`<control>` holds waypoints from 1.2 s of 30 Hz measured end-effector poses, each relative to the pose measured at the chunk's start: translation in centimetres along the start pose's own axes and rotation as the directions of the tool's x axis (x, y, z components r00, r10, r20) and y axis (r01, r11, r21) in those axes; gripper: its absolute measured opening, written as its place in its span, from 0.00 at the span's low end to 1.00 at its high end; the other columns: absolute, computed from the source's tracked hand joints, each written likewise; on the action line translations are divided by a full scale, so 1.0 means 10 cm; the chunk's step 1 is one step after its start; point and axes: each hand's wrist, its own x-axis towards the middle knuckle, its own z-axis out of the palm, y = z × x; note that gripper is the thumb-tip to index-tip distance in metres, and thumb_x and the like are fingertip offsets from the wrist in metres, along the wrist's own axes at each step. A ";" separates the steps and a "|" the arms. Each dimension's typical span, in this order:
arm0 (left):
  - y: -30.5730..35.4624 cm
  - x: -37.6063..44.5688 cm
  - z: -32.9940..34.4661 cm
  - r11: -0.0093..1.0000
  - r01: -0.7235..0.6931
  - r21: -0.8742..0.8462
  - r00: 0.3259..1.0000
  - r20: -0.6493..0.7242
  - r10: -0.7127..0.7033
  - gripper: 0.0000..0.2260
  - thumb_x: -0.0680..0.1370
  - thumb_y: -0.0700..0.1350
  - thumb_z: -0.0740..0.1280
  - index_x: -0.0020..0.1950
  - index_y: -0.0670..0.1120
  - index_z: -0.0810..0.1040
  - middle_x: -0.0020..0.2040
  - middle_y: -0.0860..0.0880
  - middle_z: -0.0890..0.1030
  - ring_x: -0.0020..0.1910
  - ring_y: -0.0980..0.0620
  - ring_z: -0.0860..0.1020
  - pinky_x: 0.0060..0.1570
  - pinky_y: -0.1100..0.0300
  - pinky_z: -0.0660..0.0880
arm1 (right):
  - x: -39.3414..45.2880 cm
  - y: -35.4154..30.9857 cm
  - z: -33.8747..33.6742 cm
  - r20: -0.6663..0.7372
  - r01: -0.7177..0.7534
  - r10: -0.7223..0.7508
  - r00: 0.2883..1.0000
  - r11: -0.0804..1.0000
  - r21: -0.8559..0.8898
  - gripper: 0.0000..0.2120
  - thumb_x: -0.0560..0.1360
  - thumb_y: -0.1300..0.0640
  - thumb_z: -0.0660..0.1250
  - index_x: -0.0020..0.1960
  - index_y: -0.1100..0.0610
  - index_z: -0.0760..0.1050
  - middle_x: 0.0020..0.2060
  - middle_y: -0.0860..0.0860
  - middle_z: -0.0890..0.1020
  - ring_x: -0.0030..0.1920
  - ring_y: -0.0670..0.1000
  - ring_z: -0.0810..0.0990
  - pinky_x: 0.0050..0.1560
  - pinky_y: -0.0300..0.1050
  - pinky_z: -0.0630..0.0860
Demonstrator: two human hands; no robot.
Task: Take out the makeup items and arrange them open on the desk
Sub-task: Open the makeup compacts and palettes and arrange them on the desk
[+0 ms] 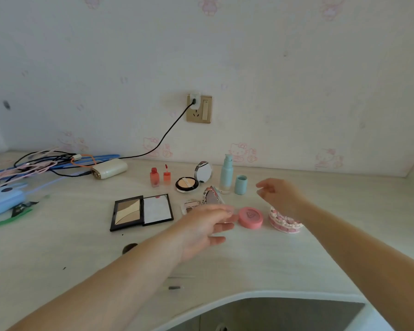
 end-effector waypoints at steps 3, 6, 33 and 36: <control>-0.07 0.05 0.24 0.996 -0.007 0.090 0.997 0.081 0.000 0.10 0.79 0.42 0.63 0.56 0.51 0.80 0.56 0.52 0.81 0.58 0.54 0.75 0.52 0.58 0.71 | -0.11 0.12 0.02 0.090 0.081 -0.066 0.994 0.982 -0.168 0.19 0.75 0.48 0.65 0.65 0.47 0.72 0.61 0.45 0.77 0.61 0.49 0.74 0.58 0.41 0.68; -0.14 0.14 0.44 0.989 -0.031 0.143 0.998 0.055 0.023 0.13 0.76 0.42 0.65 0.58 0.53 0.79 0.61 0.53 0.79 0.61 0.57 0.72 0.52 0.59 0.69 | -0.17 0.15 0.12 0.196 0.132 -0.067 0.978 0.931 -0.340 0.26 0.73 0.43 0.64 0.70 0.44 0.65 0.66 0.47 0.72 0.67 0.51 0.69 0.67 0.49 0.62; -0.23 0.30 0.67 0.885 -0.077 -0.460 0.979 0.135 0.155 0.15 0.77 0.55 0.62 0.59 0.50 0.81 0.59 0.45 0.81 0.58 0.44 0.80 0.61 0.46 0.74 | -0.77 0.01 -0.16 -0.095 0.253 -0.235 0.967 0.890 0.379 0.17 0.67 0.44 0.68 0.51 0.29 0.68 0.52 0.29 0.76 0.56 0.32 0.73 0.53 0.36 0.72; -0.27 0.28 0.67 0.882 -0.104 -0.460 0.965 0.169 0.202 0.17 0.76 0.55 0.64 0.61 0.48 0.79 0.63 0.43 0.79 0.63 0.42 0.76 0.60 0.45 0.75 | -0.83 -0.01 -0.18 -0.084 0.271 -0.258 0.962 0.899 0.344 0.20 0.71 0.53 0.69 0.55 0.32 0.67 0.54 0.34 0.77 0.59 0.34 0.73 0.58 0.37 0.70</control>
